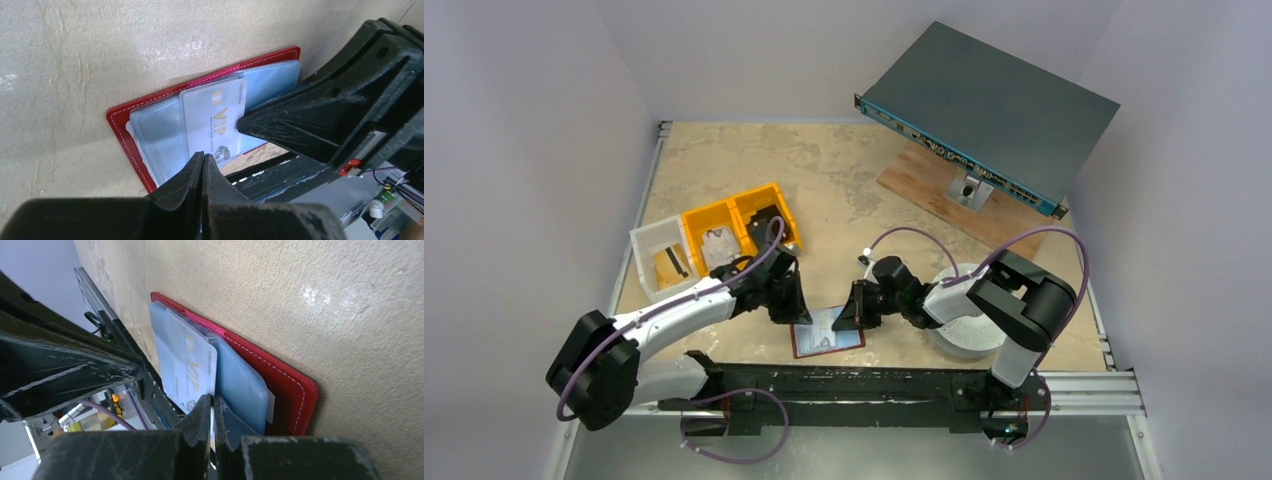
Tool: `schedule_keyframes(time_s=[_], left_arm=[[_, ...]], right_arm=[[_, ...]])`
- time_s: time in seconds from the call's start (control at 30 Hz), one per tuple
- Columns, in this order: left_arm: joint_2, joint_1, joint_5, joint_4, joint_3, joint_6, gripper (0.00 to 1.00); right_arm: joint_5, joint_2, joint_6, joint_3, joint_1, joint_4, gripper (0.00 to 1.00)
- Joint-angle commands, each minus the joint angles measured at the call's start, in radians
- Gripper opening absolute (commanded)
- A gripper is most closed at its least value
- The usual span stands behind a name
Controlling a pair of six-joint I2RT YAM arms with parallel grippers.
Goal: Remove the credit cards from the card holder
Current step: Remove the credit card from the card holder.
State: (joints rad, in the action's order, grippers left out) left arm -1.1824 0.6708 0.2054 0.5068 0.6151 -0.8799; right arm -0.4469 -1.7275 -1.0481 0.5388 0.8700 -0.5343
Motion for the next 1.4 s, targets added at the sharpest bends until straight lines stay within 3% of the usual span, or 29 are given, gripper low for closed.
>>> schedule_keyframes(time_s=[0.0, 0.73, 1.37], left_arm=[[-0.045, 0.007, 0.041, -0.132, -0.035, -0.027, 0.0], [-0.167, 0.007, -0.145, 0.022, -0.06, -0.074, 0.0], [-0.177, 0.006, -0.153, 0.018, -0.077, -0.077, 0.0]], right_arm=[[0.046, 0.017, 0.04, 0.02, 0.004, 0.047, 0.0], [0.05, 0.041, 0.048, 0.0, -0.005, 0.077, 0.0], [0.03, 0.055, 0.052, -0.05, -0.047, 0.049, 0.02]])
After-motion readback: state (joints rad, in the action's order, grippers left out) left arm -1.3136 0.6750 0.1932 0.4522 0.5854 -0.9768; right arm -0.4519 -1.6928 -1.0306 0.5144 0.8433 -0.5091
